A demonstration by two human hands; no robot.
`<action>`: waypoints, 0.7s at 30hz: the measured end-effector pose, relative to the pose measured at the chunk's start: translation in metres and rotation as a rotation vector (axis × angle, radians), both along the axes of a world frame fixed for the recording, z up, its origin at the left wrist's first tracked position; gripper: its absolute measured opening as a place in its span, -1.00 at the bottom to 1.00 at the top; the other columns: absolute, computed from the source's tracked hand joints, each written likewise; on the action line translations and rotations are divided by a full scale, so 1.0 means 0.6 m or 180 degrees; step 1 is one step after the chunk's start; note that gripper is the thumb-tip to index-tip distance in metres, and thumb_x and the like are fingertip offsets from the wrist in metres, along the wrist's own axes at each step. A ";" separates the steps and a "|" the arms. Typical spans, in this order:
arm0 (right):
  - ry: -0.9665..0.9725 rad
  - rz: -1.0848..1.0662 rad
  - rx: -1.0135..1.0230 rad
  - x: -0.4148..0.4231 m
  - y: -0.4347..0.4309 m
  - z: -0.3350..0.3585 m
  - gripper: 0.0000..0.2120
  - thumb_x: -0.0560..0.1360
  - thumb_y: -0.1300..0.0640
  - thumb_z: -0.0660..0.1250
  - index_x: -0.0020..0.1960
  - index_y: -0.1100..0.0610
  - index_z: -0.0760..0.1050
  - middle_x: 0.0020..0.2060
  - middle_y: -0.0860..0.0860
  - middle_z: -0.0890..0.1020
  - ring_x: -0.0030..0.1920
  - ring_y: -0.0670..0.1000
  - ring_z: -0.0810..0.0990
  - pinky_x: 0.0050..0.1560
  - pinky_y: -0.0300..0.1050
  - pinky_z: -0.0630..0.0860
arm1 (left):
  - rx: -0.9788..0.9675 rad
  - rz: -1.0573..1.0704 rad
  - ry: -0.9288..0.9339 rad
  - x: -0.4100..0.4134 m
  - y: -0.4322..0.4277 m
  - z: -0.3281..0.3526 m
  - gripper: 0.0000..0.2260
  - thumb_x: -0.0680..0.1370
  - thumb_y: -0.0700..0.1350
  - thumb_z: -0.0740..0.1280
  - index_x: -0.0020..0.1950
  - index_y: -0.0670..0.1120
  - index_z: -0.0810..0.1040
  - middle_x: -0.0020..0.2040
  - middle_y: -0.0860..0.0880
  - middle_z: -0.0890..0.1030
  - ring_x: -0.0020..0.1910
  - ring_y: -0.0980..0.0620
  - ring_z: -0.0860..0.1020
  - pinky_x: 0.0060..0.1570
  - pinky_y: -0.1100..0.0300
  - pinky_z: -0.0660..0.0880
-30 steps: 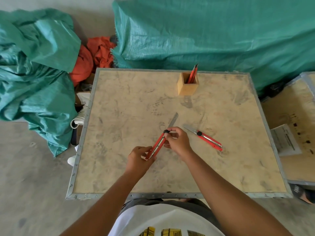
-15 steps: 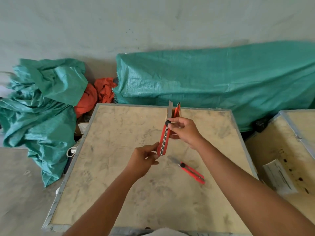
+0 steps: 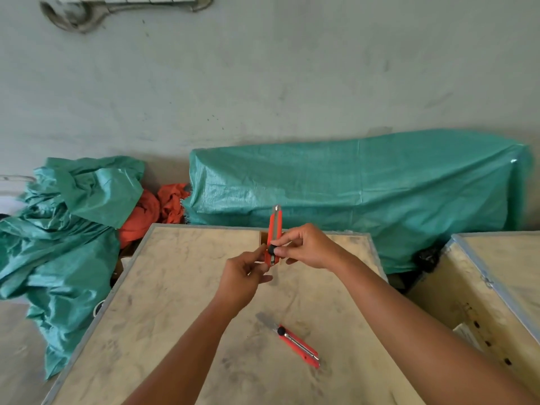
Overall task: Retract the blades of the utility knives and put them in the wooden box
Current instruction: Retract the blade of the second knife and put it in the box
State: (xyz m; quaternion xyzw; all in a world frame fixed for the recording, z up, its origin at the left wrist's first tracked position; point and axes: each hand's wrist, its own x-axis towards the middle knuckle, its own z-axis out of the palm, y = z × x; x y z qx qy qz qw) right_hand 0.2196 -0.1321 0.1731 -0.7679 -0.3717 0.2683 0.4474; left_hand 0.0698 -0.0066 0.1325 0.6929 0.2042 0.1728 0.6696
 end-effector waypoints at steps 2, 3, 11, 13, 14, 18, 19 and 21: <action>-0.0124 0.0087 -0.0045 0.001 -0.003 0.012 -0.72 0.50 0.22 0.51 0.21 0.08 0.69 -0.01 0.02 0.76 -0.04 0.00 0.76 0.02 -0.05 0.71 | -0.0004 0.0018 -0.0021 0.002 -0.004 0.006 -0.57 0.56 -0.41 0.30 0.09 0.15 0.64 0.08 -0.18 0.66 0.06 -0.11 0.67 -0.01 0.03 0.67; -0.0168 0.0108 -0.0049 0.000 -0.003 0.016 -0.69 0.51 0.21 0.50 0.24 0.06 0.67 -0.03 0.00 0.76 -0.04 0.00 0.76 0.05 -0.05 0.71 | -0.0018 0.0031 -0.0034 0.002 -0.004 0.009 -0.58 0.56 -0.41 0.30 0.13 0.11 0.63 0.07 -0.19 0.66 0.05 -0.12 0.67 -0.02 0.05 0.67; -0.0623 -0.0227 0.0241 -0.029 0.026 0.018 -0.80 0.39 0.09 0.61 -0.01 0.06 0.68 -0.10 0.00 0.76 -0.13 -0.01 0.75 0.03 0.07 0.69 | 0.0027 -0.0007 -0.0092 -0.016 0.024 0.023 -0.57 0.55 -0.42 0.31 0.23 0.06 0.61 0.09 -0.21 0.65 0.08 -0.07 0.67 -0.01 0.04 0.67; -0.0522 -0.0148 0.0237 -0.037 0.030 0.020 -0.73 0.44 0.09 0.56 0.13 0.00 0.69 -0.04 0.00 0.76 -0.09 0.02 0.75 0.06 0.05 0.69 | 0.0023 -0.0005 -0.0126 -0.021 0.033 0.025 -0.57 0.55 -0.42 0.31 0.22 0.06 0.61 0.09 -0.21 0.65 0.09 -0.10 0.66 -0.02 0.06 0.66; -0.0482 -0.0112 0.0236 -0.039 0.031 0.020 -0.73 0.46 0.09 0.54 0.16 -0.04 0.68 -0.06 0.02 0.76 -0.10 0.06 0.75 0.06 0.08 0.69 | 0.0021 -0.0016 -0.0145 -0.022 0.038 0.027 -0.58 0.55 -0.42 0.31 0.24 0.03 0.61 0.10 -0.21 0.64 0.09 -0.12 0.66 -0.03 0.07 0.66; -0.0482 -0.0287 0.0276 -0.047 0.040 0.018 -0.84 0.42 0.06 0.57 -0.02 -0.04 0.68 -0.15 0.09 0.77 -0.14 0.13 0.75 0.01 0.21 0.68 | 0.0025 -0.0112 -0.0206 -0.027 0.051 0.029 -0.59 0.54 -0.42 0.34 0.24 0.00 0.63 0.07 -0.21 0.65 0.09 -0.16 0.65 -0.03 0.04 0.66; -0.0511 -0.0373 0.0294 -0.049 0.043 0.019 -0.84 0.40 0.04 0.59 -0.06 -0.02 0.66 -0.15 0.06 0.77 -0.14 0.09 0.75 0.00 0.17 0.69 | 0.0028 -0.0141 -0.0215 -0.026 0.054 0.029 -0.59 0.53 -0.42 0.34 0.23 0.02 0.63 0.06 -0.21 0.65 0.09 -0.16 0.65 -0.02 0.04 0.66; -0.0552 -0.0479 0.0348 -0.054 0.046 0.020 -0.80 0.38 0.02 0.61 -0.07 0.01 0.64 -0.13 0.02 0.76 -0.12 0.04 0.75 -0.03 0.11 0.70 | 0.0039 -0.0179 -0.0221 -0.025 0.057 0.029 -0.57 0.54 -0.43 0.34 0.23 0.04 0.63 0.05 -0.21 0.65 0.09 -0.15 0.65 -0.02 0.04 0.66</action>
